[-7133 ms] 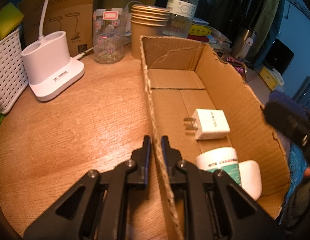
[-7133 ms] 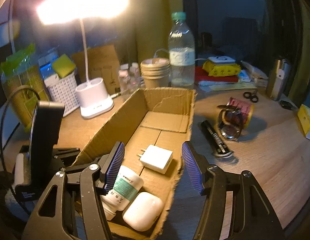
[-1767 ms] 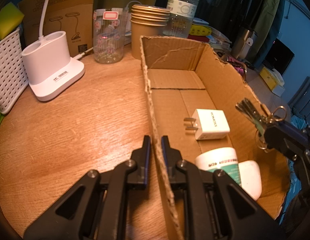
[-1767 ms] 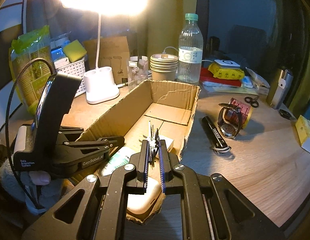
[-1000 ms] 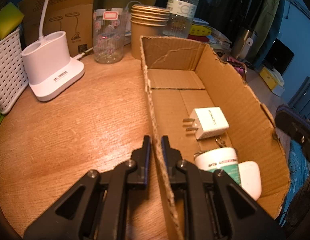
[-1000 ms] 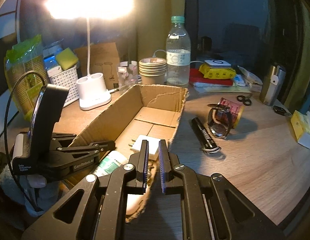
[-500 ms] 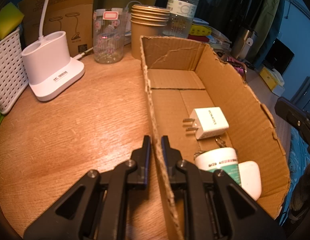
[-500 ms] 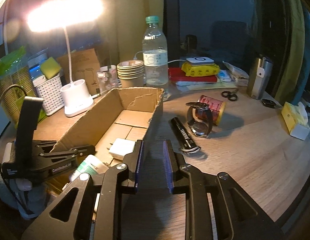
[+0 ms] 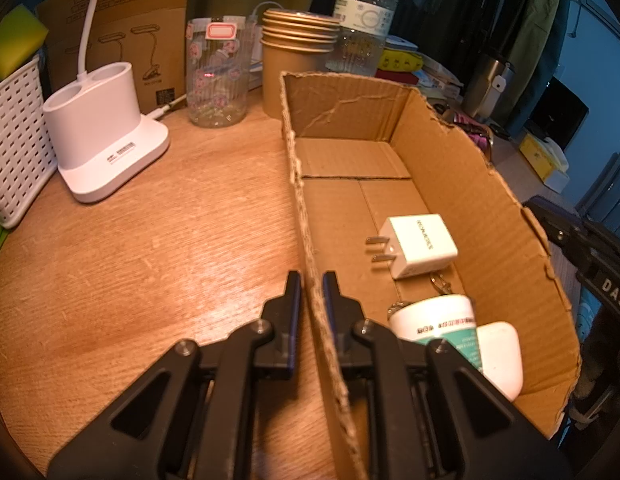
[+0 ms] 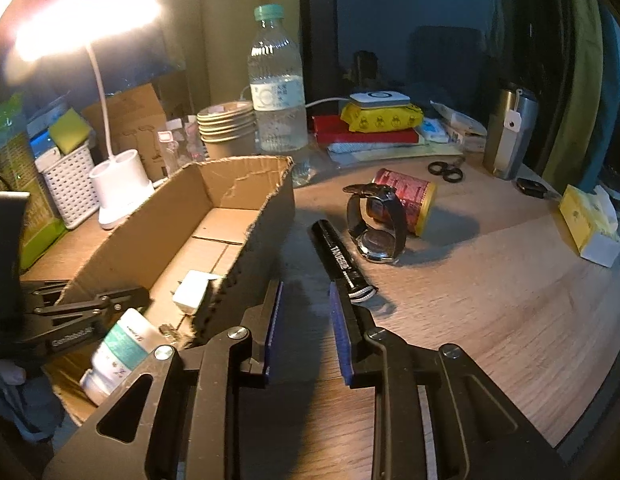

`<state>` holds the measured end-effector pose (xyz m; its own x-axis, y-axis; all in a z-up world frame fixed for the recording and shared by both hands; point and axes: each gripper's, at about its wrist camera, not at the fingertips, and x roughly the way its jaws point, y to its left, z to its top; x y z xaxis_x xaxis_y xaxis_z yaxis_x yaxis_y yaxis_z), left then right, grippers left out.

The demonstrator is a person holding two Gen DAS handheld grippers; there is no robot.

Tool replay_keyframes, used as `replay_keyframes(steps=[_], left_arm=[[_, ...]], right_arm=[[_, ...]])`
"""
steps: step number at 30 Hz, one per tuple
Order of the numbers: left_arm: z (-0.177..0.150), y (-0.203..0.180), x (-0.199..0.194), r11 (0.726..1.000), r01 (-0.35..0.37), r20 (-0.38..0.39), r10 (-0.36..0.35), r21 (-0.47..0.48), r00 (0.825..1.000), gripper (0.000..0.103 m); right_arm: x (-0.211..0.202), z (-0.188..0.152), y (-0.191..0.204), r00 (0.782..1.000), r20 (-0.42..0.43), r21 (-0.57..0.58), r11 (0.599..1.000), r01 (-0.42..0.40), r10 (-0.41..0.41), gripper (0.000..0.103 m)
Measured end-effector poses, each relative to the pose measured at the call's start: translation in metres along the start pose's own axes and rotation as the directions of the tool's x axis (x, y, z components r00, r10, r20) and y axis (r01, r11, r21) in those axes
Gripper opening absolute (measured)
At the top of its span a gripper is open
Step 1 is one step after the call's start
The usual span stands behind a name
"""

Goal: Organize rigid objects
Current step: 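Move the right tool to the black TANIE flashlight, then close the right gripper around the flashlight and lift it upright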

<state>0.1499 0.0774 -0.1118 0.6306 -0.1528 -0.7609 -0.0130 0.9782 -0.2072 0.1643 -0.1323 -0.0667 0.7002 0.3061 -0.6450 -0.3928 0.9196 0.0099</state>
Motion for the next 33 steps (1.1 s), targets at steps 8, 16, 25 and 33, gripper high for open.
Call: replay_keyframes(steps=[8,16,25,33], left_arm=[[0.000,0.000,0.000,1.000,0.000,0.000,0.000,0.000,1.000,0.012],[0.000,0.000,0.000,1.000,0.000,0.000,0.000,0.000,1.000,0.012],[0.000,0.000,0.000,1.000,0.000,0.000,0.000,0.000,1.000,0.012],[0.000,0.000,0.000,1.000,0.000,0.000,0.000,0.000,1.000,0.012]], right_arm=[[0.017,0.004,-0.008,0.999,-0.041,-0.002,1.000,0.008,-0.008,0.034],[0.031,0.014,-0.014,0.998,-0.058,-0.017,1.000,0.018,-0.019,0.034],[0.053,0.019,-0.023,0.995,-0.099,-0.020,0.999,0.032,-0.034,0.034],[0.069,0.022,-0.027,0.991,-0.128,-0.010,0.999,0.031,-0.032,0.034]])
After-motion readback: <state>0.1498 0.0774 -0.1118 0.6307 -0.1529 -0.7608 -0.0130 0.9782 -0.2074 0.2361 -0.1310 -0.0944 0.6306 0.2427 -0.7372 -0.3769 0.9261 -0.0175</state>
